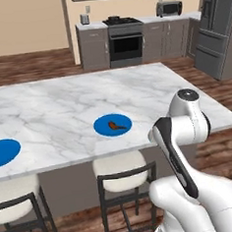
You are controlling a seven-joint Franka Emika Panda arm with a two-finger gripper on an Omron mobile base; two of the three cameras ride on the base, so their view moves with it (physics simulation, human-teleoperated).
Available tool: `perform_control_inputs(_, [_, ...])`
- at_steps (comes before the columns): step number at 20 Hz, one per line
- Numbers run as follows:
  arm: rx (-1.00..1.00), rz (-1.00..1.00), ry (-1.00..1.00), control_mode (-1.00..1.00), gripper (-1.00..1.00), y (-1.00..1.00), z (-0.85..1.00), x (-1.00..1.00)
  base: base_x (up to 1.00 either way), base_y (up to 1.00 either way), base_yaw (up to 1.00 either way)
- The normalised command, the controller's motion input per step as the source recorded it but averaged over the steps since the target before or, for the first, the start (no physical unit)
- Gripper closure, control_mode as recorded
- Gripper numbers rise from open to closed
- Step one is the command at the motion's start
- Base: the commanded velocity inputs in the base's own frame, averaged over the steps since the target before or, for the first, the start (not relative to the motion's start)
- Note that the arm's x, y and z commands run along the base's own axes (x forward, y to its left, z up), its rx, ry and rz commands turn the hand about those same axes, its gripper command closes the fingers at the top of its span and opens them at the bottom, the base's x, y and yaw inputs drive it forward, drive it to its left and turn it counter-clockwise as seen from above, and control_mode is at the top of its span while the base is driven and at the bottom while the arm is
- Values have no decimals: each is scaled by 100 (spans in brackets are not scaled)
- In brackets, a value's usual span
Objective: Take the chicken drumsticks from the pan and place one on each plate on the dining counter.
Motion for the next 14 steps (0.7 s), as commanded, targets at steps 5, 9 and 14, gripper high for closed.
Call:
perform_control_inputs(5, [0,0,0,100,-100,0,0,0,-23,-98,-13])
perform_control_inputs(9, [0,0,0,100,-100,0,0,0,8,-99,-1])
perform_control_inputs(14, [0,0,0,100,-100,0,0,0,21,-95,0])
